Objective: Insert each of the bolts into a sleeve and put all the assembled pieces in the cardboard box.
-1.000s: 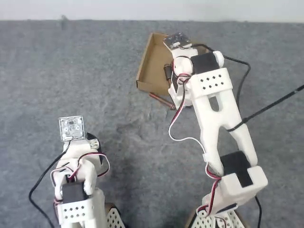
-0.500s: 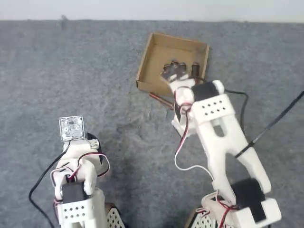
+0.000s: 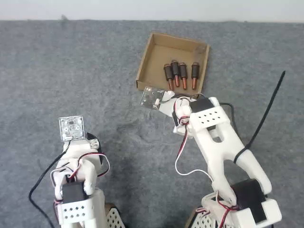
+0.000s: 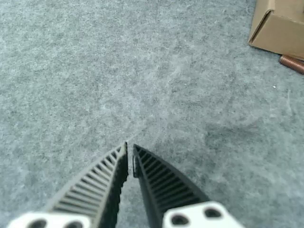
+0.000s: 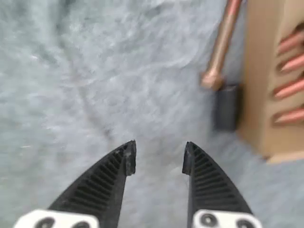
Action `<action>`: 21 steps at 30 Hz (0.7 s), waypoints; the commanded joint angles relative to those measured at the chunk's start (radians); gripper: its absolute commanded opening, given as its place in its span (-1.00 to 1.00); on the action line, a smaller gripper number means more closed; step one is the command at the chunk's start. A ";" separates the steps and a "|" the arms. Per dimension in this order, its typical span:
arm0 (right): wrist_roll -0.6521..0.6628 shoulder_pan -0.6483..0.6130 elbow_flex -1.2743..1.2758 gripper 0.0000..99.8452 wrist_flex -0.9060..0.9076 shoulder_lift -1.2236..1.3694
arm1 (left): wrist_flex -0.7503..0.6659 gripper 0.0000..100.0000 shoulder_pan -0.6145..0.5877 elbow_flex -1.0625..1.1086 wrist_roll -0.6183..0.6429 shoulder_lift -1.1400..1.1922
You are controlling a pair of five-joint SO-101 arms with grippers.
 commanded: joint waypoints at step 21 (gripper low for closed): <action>0.109 0.088 -0.014 -0.80 -0.386 0.170 | -0.017 -0.98 -0.006 -0.016 -0.009 -0.026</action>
